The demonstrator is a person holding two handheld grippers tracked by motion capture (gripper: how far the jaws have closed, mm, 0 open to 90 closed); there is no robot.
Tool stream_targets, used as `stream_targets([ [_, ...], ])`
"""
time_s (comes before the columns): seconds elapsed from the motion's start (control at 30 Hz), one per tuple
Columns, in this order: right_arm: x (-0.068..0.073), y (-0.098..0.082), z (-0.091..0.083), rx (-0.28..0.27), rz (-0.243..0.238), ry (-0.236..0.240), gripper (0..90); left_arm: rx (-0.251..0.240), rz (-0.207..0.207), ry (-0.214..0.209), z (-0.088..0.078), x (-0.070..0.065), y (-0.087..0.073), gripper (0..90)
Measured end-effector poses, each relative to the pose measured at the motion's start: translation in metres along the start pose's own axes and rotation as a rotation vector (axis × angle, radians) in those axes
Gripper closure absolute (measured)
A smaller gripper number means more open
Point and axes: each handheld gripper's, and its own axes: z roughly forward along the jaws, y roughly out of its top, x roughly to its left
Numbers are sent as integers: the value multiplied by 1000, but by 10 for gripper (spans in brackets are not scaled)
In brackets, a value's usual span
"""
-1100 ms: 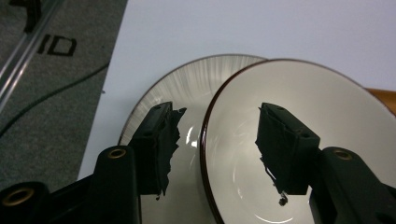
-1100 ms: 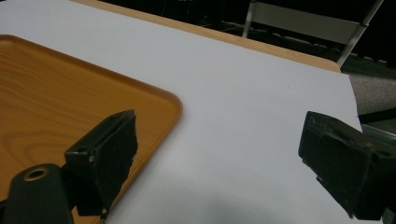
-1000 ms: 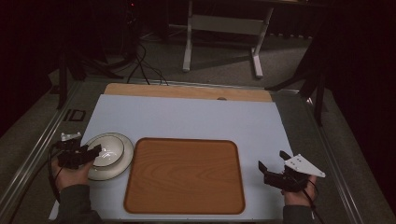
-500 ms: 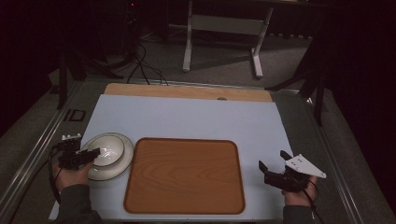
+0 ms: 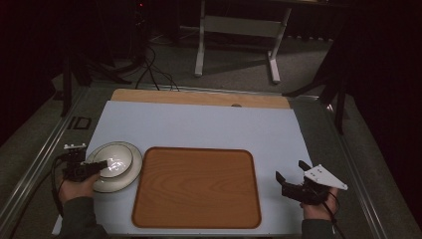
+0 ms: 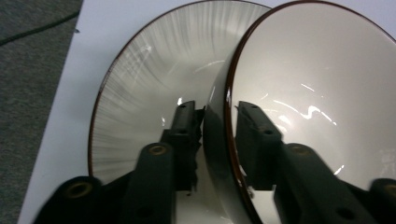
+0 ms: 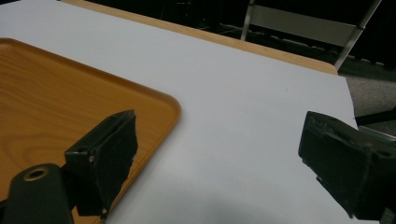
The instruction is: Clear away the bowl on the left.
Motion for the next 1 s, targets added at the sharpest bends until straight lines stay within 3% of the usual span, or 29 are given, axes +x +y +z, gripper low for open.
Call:
stream_targets([
  [0.17,0,0,0,1,-1,-2,113,6,-41,-33,0,3,0,781],
  [0.6,0,0,0,-1,2,-2,113,-10,-99,-67,-2,10,-2,804],
  [0.8,-1,0,-1,-3,3,-5,113,-30,-149,-114,-3,16,-4,803],
  [1.0,-1,0,-1,-4,2,-5,113,-41,-149,-111,-4,16,-5,803],
])
